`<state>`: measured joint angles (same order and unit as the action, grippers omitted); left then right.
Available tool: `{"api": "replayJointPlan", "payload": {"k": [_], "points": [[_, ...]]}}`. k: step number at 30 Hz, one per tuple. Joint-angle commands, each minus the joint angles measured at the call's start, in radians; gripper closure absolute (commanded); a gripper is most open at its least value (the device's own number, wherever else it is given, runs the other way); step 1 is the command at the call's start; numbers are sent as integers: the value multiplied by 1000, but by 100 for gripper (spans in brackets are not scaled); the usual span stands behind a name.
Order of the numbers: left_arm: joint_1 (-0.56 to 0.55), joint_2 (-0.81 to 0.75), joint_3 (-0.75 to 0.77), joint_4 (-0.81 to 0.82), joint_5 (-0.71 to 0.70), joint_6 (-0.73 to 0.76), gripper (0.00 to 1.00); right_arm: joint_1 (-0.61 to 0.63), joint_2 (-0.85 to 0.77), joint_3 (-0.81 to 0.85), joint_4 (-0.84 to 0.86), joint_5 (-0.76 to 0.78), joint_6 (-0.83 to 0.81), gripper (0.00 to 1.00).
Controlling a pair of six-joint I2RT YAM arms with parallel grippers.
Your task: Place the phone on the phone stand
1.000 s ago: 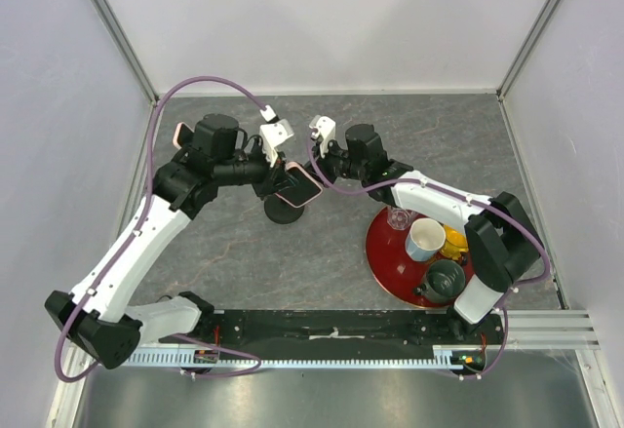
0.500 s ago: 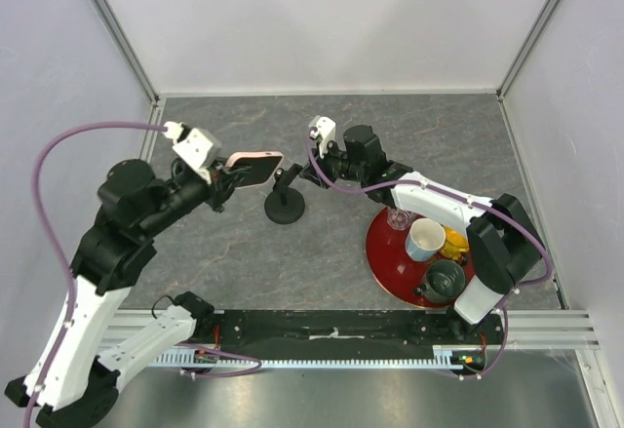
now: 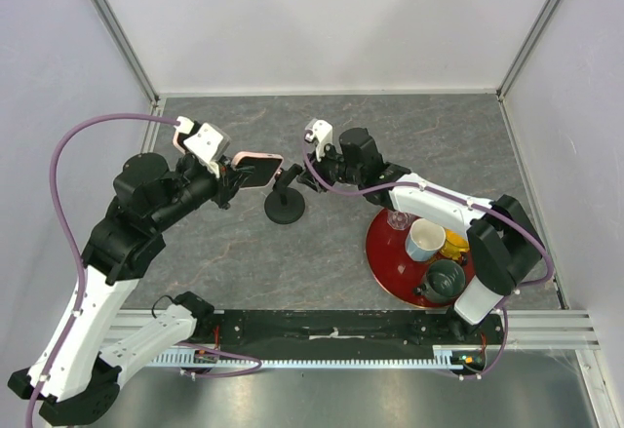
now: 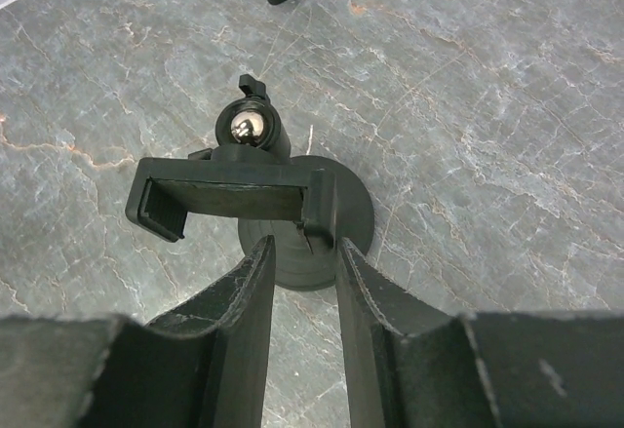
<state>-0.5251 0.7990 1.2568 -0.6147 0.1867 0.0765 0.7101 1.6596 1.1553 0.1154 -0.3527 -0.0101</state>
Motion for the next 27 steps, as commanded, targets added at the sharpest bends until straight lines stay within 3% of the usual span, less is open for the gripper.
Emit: {"api": "replayJointPlan", "payload": {"k": [1,27], "points": [[-4,-20,6,73,22,-26,98,9,-15,73,-16,27,-39,62],[-4,6,6,59,66,-21,98,19,29,113,-45,52,-68,71]]}}
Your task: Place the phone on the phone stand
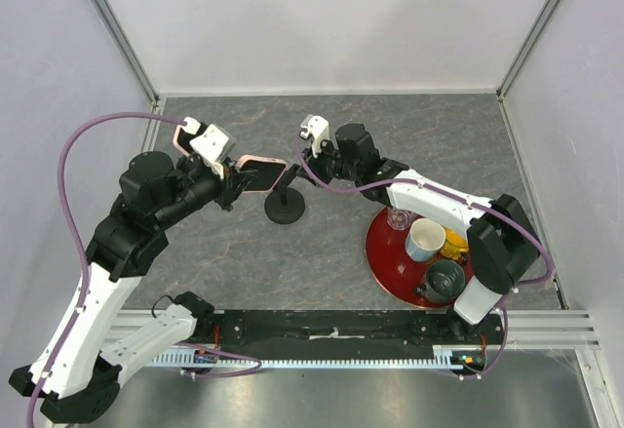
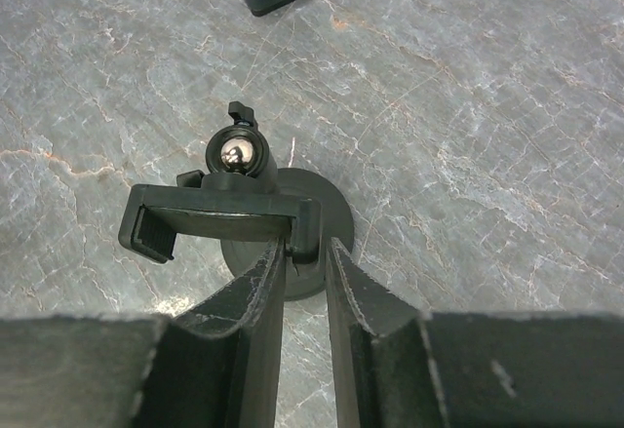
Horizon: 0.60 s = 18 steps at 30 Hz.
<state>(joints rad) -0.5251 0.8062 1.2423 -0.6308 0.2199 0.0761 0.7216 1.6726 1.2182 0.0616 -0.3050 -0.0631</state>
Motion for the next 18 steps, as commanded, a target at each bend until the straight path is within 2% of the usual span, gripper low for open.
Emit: {"api": "replayJointPlan", "payload": {"k": [1,3,6,10,17,18], "points": [[-4,1,20,77,35,-21,98,7,18,55,9,3,-15,72],[-4,-1,17,75,36,-21,98,7,22,58,9,3,-17,72],[-4,2,16,72,38,-19,98,7,27,58,20,-6,-18,78],[-4,17,14,66,58,-15,98,7,33,63,32,-16,-18,100],[-4,168,69,-29,268,-25,98,-1,27,58,17,-111,-40,100],[-3,172,68,-23,303,-25,98,-4,29,61,12,-167,-35,100]]}}
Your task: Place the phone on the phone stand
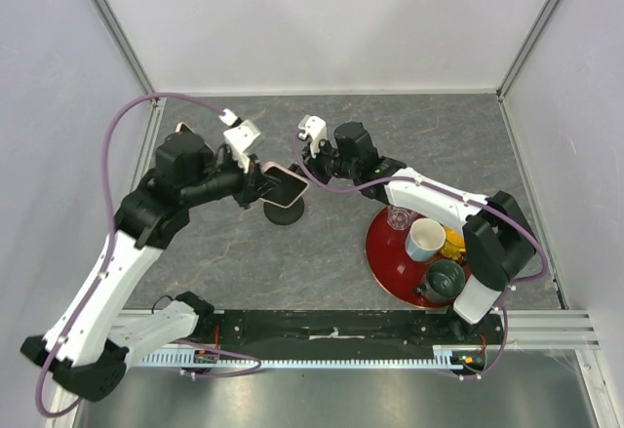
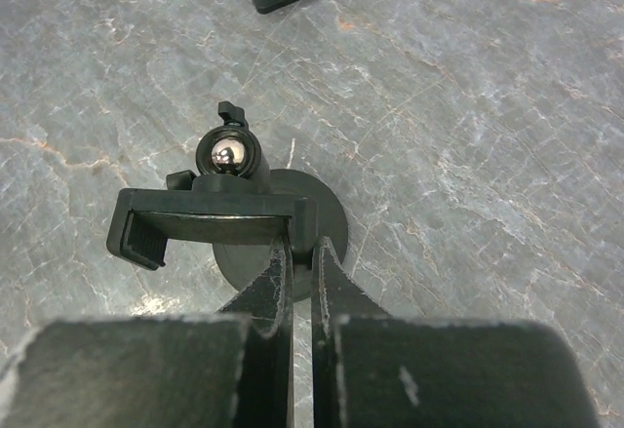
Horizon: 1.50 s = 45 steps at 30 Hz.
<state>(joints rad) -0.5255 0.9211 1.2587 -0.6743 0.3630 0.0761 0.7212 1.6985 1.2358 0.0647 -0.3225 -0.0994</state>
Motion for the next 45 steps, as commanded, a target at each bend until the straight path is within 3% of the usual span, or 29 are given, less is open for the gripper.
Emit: {"api": "replayJointPlan", "payload": {"k": [1,4,9,19,29,35,40,45], "points": [[-4,64,44,31,172,-22,98,-9,7,48,-2,-174,9,100],[-4,61,12,83,235,14,98,-25,13,53,-16,-274,4,100],[-4,168,25,130,381,94,98,-40,47,100,-54,-316,-25,100],[-13,395,34,133,269,329,98,-57,62,119,-100,-348,-63,100],[-22,499,79,93,173,412,98,-66,64,117,-115,-368,-77,100],[-22,483,53,108,172,412,98,-72,72,116,-128,-397,-102,100],[-22,336,-79,174,205,341,98,-86,63,117,-129,-406,-100,100],[-19,213,-197,243,67,277,98,-92,55,114,-132,-401,-109,100]]}}
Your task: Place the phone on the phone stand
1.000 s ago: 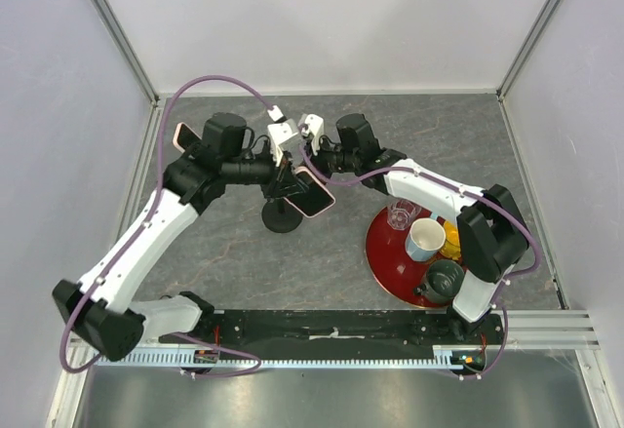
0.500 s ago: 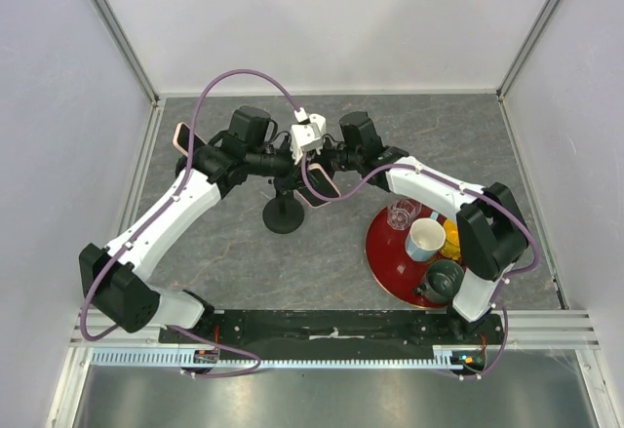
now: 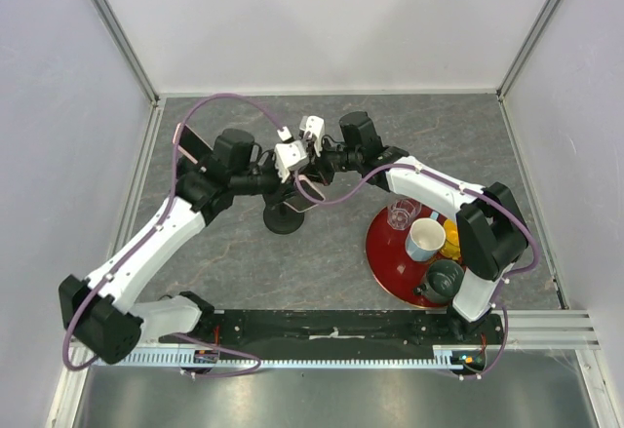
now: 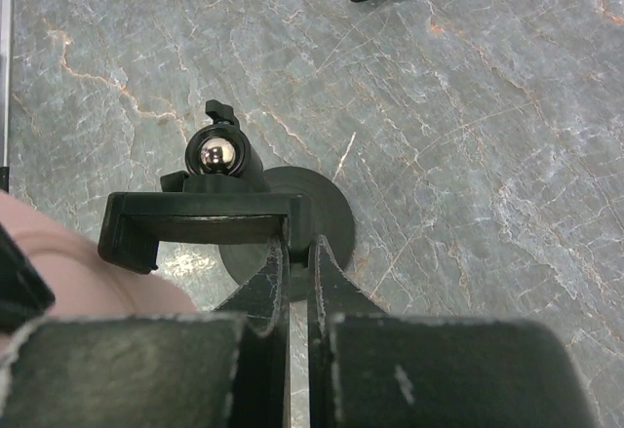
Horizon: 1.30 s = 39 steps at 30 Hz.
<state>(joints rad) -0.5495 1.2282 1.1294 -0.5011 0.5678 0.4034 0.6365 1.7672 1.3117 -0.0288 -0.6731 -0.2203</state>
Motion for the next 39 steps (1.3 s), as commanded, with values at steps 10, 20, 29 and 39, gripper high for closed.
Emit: {"api": "replayJointPlan", "payload": {"k": [10,20,29,39], "points": [[115,-6,49,43,-5,-54,98,-14,-22,44,-65,-95,-5,100],[125,155,265,-108,116,80,98,-14,23,136,-223,-177,-106,100],[126,215,270,-21,152,94,98,-12,72,195,-327,-229,-156,100],[125,250,349,-34,234,107,98,-1,97,218,-373,-230,-182,100]]}}
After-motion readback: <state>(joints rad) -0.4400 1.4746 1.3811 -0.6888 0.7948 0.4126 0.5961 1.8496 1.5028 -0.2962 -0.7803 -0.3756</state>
